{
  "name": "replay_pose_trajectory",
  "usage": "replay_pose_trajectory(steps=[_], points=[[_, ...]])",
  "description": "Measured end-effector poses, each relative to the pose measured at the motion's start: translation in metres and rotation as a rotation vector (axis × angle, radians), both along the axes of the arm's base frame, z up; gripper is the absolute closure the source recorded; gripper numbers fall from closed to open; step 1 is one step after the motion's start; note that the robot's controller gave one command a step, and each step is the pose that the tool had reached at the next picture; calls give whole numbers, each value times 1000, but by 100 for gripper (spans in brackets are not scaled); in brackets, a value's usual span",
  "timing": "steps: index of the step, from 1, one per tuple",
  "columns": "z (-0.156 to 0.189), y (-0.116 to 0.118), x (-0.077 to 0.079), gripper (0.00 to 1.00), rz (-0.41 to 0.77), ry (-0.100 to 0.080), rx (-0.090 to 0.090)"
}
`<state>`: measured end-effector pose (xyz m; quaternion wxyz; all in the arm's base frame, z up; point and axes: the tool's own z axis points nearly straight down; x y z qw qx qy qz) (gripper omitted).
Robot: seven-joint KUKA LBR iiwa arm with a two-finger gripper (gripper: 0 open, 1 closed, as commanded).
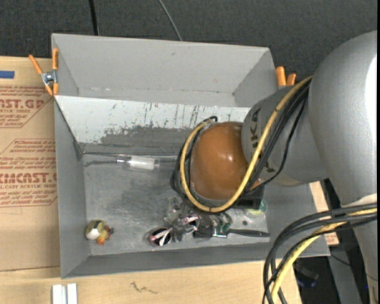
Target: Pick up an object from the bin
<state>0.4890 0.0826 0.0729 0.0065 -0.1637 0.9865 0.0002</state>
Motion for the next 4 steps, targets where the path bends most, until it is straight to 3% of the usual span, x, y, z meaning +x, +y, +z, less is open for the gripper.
replay_pose_trajectory(steps=[2,4], points=[[24,0,-6,100,1,22,-3],[64,0,-5,100,2,19,-3]])
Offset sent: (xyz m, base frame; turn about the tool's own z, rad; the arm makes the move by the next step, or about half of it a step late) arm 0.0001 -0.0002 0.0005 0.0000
